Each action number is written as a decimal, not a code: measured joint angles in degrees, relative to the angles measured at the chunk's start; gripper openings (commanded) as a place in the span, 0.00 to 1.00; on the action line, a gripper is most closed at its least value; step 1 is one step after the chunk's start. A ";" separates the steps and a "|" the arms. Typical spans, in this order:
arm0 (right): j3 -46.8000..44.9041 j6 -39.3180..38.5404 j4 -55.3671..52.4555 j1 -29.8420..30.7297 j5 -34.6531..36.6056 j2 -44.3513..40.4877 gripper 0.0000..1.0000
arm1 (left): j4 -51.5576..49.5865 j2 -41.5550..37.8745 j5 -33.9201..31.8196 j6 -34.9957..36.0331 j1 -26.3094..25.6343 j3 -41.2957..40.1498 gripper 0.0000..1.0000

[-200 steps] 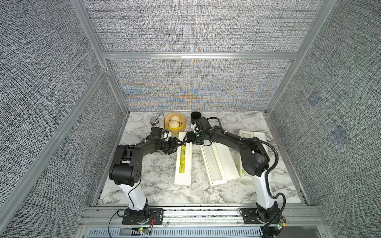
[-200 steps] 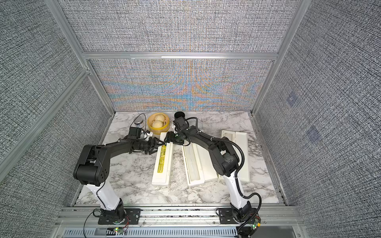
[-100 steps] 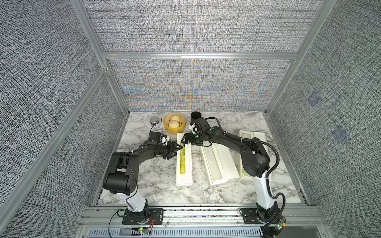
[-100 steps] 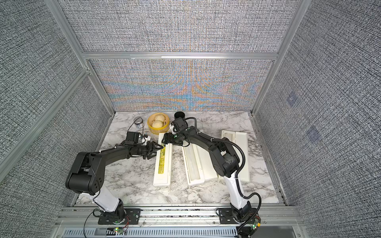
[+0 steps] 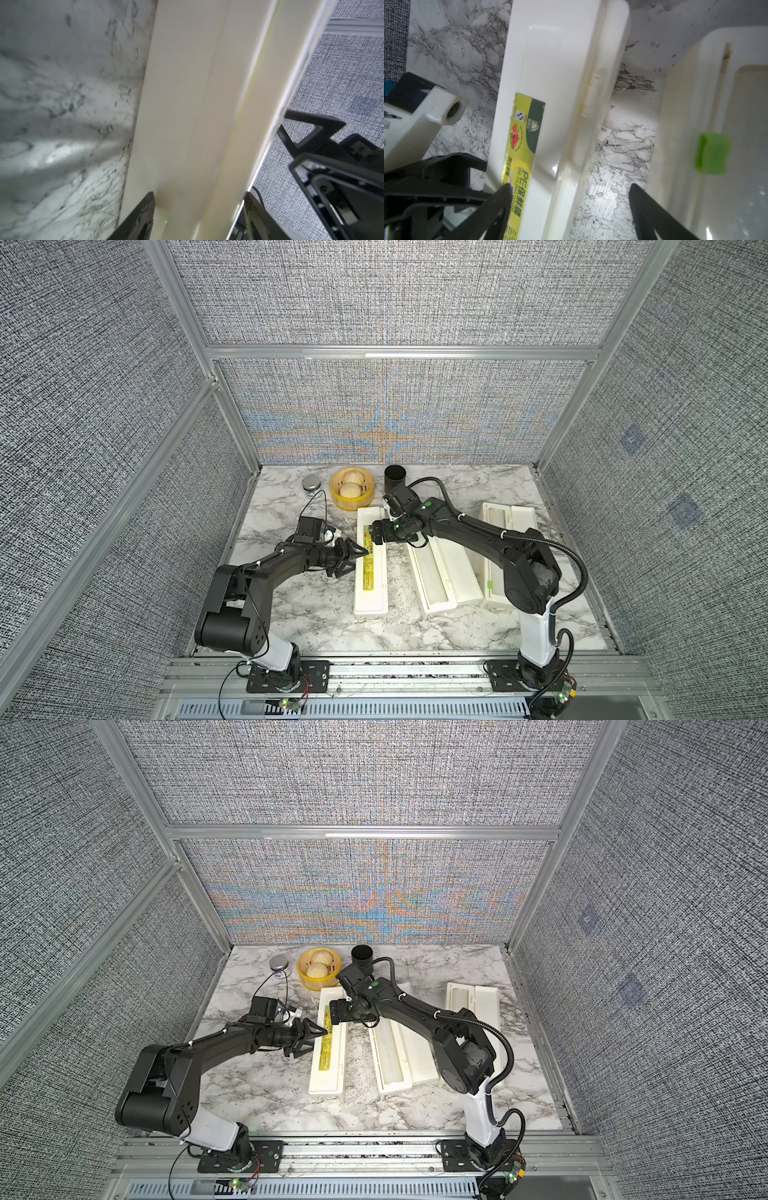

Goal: Put plastic wrap rolls into dispensers
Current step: Close the lid on the plastic wrap cutting box.

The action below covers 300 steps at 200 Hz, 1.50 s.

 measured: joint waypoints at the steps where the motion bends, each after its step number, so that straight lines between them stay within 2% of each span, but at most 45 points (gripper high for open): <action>1: -0.04 0.02 0.02 0.02 -0.02 0.02 0.90 | 0.00 -0.09 0.00 0.00 0.00 -0.09 0.66; 103: -1.05 2.91 13.55 1.38 -13.25 6.03 0.90 | 2.49 -10.67 -0.46 -4.28 -2.29 -9.90 0.66; 134: -1.62 2.86 14.21 1.49 -14.88 5.99 0.90 | -2.27 -11.78 -1.86 -2.75 -1.88 -8.24 0.67; 160: -1.33 2.16 14.23 0.26 -16.04 5.86 0.91 | -7.02 -11.21 -3.74 0.94 1.64 -4.17 0.69; 204: 2.03 1.42 15.98 -3.10 -19.02 9.05 0.91 | -9.66 -4.96 -6.05 5.14 6.97 2.45 0.72; 244: 8.07 2.10 17.90 -4.72 -23.45 15.32 0.90 | -7.13 3.82 -6.27 6.03 7.93 9.70 0.72; 300: 15.85 5.18 19.45 -5.73 -27.34 21.94 0.82 | -2.03 12.52 -4.52 6.34 8.33 14.88 0.67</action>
